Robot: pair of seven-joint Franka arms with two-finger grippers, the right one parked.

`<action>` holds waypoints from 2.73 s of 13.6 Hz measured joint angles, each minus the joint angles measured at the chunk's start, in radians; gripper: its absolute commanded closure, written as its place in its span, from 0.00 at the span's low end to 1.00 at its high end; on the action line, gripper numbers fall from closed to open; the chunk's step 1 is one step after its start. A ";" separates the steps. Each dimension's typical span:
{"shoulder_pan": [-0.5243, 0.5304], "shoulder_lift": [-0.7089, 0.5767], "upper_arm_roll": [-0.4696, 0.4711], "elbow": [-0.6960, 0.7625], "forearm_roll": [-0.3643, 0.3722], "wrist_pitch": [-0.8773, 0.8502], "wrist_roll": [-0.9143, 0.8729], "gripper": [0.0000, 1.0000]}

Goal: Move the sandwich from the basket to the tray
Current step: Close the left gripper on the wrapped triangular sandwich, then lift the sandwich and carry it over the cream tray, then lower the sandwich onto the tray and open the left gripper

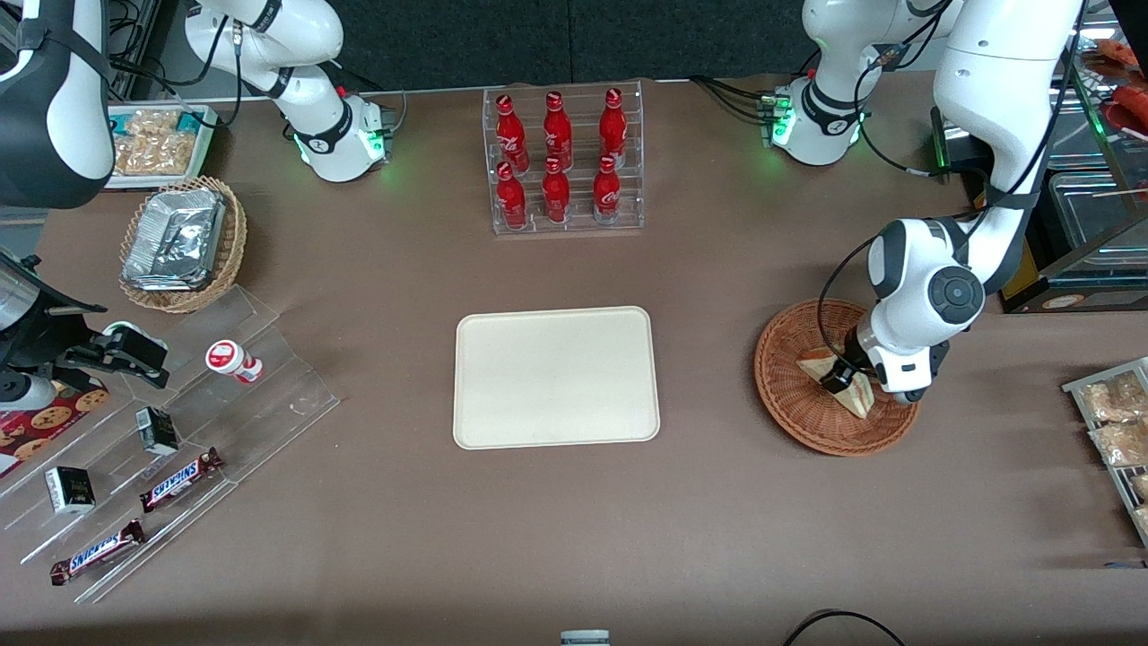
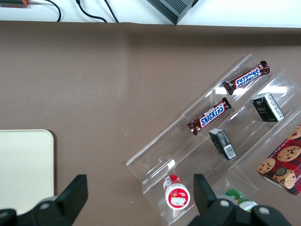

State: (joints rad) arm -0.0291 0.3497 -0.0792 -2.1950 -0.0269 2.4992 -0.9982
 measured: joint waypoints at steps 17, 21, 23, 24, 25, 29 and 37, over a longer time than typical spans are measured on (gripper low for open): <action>-0.264 0.119 -0.251 0.730 -0.004 -0.622 0.137 0.87; -0.390 0.284 -0.248 0.917 0.012 -0.621 0.136 0.87; -0.430 0.359 -0.247 0.986 0.059 -0.605 0.136 0.87; -0.450 0.395 -0.247 1.010 0.084 -0.581 0.136 0.87; -0.470 0.430 -0.245 1.027 0.100 -0.549 0.129 0.87; -0.566 0.550 -0.183 1.103 0.120 -0.492 0.076 0.86; -0.680 0.676 -0.077 1.156 0.126 -0.443 -0.008 0.43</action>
State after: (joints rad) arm -0.7087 1.0257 -0.1561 -1.0386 0.0986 2.0567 -1.0062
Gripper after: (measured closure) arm 0.771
